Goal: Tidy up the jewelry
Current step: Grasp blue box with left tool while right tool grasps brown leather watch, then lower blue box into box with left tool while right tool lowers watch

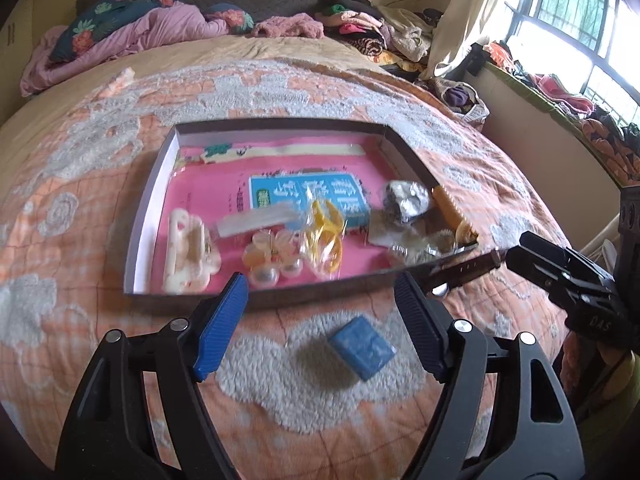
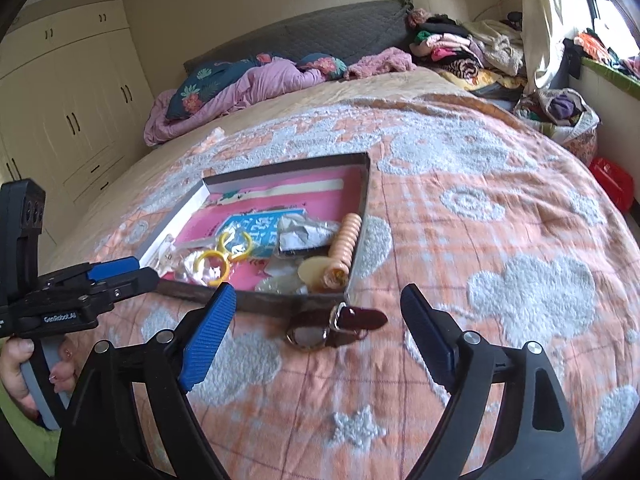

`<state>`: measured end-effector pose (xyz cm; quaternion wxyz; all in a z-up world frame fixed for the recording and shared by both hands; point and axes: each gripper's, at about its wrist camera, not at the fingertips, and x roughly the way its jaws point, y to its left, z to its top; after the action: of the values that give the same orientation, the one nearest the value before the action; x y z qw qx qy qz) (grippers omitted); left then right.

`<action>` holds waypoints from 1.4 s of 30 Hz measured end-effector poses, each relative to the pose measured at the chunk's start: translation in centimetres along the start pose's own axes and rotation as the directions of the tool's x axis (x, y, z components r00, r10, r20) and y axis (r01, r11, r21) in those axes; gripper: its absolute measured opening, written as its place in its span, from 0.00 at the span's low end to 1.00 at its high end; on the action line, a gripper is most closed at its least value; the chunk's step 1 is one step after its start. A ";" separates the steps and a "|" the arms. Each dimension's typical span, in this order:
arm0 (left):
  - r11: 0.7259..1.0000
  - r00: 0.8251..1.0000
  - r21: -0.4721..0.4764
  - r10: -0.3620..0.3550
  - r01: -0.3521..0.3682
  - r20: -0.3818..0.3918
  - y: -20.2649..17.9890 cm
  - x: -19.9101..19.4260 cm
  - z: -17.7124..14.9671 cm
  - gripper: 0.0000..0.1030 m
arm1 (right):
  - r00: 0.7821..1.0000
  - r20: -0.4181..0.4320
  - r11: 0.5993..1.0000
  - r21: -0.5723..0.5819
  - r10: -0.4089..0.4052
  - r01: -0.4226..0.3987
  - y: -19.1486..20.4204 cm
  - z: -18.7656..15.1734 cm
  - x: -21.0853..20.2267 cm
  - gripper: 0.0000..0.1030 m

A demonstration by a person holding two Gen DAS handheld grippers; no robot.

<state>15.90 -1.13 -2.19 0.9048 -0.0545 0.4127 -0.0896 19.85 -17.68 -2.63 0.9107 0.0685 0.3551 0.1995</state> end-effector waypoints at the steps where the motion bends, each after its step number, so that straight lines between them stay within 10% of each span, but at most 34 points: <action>1: 1.000 1.000 -0.005 -0.002 0.002 -0.010 0.1 0.1 -0.4 0.66 | 1.000 -0.007 1.000 0.008 0.002 -0.002 -0.1 -0.2 0.1 0.81; 16: 0.999 0.991 0.005 -0.035 0.036 -0.126 -1.7 3.8 -4.5 0.77 | 0.991 -0.111 0.992 0.106 0.077 -0.066 -1.2 -1.8 4.1 0.80; 26: 0.998 0.993 0.066 0.001 0.006 -0.118 -3.4 5.3 -4.4 0.77 | 0.980 -0.139 0.966 0.234 0.143 -0.108 -2.7 -1.8 6.2 0.38; 30: 0.994 0.993 0.102 0.038 -0.027 -0.107 -4.0 5.7 -4.5 0.42 | 0.978 -0.127 0.960 0.249 0.163 -0.128 -2.9 -2.0 5.7 0.32; 42: 0.999 1.000 0.024 0.026 -0.026 -0.002 -0.6 0.2 -3.1 0.42 | 0.976 -0.063 0.967 0.163 0.207 -0.194 0.4 -1.1 1.9 0.31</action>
<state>13.58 -1.82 -4.26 0.9060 -0.0380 0.4133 -0.0827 20.29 -16.55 -4.53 0.8628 0.1669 0.3969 0.2650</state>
